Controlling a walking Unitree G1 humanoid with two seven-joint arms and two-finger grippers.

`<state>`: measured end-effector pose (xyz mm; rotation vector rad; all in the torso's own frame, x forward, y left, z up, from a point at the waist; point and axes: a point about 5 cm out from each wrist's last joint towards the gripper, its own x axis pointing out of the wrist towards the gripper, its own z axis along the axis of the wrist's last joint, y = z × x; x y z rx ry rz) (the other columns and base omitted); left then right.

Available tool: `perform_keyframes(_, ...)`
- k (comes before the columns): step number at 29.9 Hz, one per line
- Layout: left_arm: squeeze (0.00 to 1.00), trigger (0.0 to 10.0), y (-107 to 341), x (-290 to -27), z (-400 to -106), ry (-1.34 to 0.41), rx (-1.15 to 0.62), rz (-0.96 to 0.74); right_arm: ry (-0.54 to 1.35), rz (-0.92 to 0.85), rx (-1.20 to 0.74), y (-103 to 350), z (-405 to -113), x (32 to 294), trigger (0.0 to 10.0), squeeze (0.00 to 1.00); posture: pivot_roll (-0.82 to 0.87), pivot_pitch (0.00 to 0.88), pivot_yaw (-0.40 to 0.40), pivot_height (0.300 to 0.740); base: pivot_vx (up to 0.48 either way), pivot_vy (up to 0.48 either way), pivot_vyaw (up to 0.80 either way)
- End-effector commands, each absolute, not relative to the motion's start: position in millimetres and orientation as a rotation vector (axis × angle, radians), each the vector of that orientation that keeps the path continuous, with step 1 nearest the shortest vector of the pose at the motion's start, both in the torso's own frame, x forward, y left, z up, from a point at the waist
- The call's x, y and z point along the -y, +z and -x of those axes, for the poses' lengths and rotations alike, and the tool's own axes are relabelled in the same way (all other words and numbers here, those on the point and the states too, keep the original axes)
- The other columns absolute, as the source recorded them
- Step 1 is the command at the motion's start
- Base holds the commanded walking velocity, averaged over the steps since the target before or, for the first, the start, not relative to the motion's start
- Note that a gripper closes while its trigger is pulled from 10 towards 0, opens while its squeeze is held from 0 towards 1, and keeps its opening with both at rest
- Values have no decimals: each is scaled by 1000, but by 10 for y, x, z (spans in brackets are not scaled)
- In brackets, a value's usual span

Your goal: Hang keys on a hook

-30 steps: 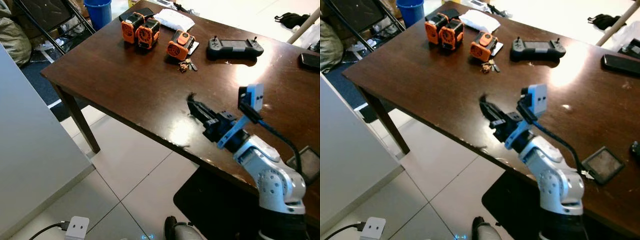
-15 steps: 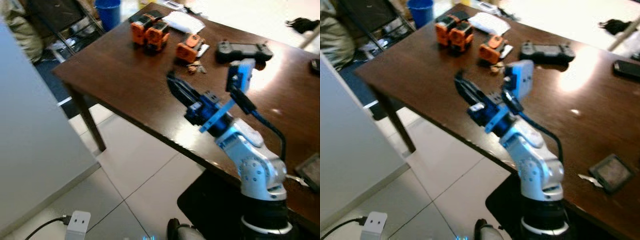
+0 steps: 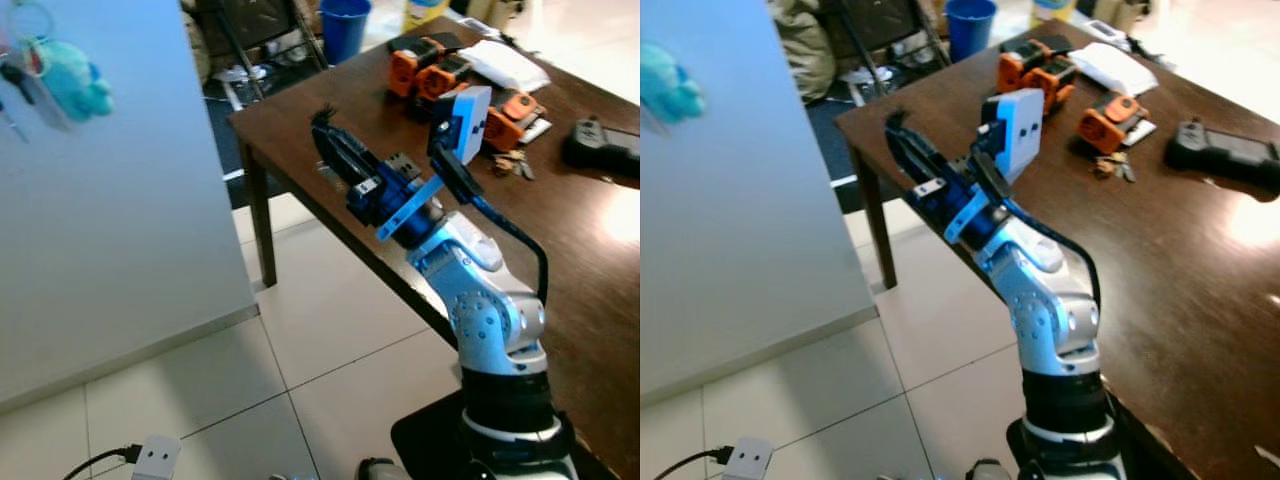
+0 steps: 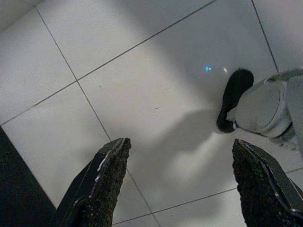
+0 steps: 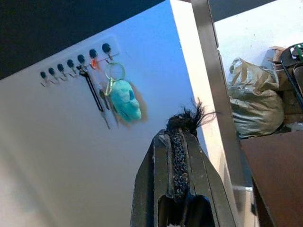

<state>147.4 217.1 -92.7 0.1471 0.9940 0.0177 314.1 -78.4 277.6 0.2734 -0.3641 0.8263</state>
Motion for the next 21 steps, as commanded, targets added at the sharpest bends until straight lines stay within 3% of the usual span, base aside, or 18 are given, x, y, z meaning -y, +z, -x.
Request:
perform_keyframes(1,0,10000,-966,-2170,-1380,27,-1032,-128,830,-256,366,2771,-3148,748,0,0,-76,81,63,740,0,0,775)
perform_keyframes(21,0,10000,-956,-2150,-1423,28,-1028,-82,885,-150,361,2695,-3124,580,0,0,-71,78,68,740,0,0,769)
